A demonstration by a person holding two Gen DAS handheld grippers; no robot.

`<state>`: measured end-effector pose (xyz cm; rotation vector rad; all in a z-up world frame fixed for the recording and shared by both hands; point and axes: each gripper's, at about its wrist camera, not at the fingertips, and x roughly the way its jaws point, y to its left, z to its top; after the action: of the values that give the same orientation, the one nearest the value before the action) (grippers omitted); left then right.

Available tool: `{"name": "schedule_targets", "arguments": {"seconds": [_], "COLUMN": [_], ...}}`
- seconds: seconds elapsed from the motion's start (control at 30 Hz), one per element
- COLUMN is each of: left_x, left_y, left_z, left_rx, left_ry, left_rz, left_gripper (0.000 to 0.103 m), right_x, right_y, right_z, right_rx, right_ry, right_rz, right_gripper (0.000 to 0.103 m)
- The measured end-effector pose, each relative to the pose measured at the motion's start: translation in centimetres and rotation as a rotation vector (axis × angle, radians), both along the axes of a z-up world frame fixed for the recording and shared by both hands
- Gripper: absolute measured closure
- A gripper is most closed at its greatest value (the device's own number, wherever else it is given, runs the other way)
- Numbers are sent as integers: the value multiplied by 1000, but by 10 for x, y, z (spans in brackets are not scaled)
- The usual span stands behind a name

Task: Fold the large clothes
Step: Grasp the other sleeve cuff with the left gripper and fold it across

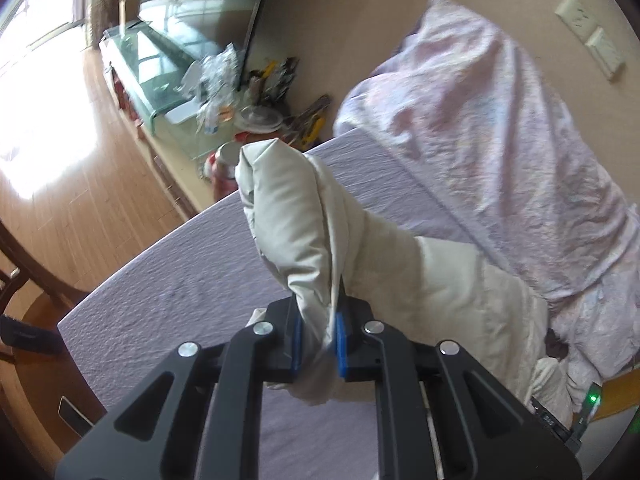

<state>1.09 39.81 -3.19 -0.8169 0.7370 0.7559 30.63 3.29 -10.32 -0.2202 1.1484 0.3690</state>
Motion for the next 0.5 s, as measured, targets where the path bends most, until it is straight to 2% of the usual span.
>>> {"name": "schedule_targets", "arguments": {"seconds": [0.23,0.5], "left_x": [44,103], "left_y": [-47,-114], "left_z": [51,74], "left_rx": [52,37], "left_ry": [-93,-154], "left_rz": [-133,-302], "left_gripper": [91,91], "right_x": [9,2], "right_y": [-8,-33], "right_z": [8,32], "right_rx": [19,68], "right_ry": [28,13], "right_rz": [4,17], "right_gripper": [40,26]}}
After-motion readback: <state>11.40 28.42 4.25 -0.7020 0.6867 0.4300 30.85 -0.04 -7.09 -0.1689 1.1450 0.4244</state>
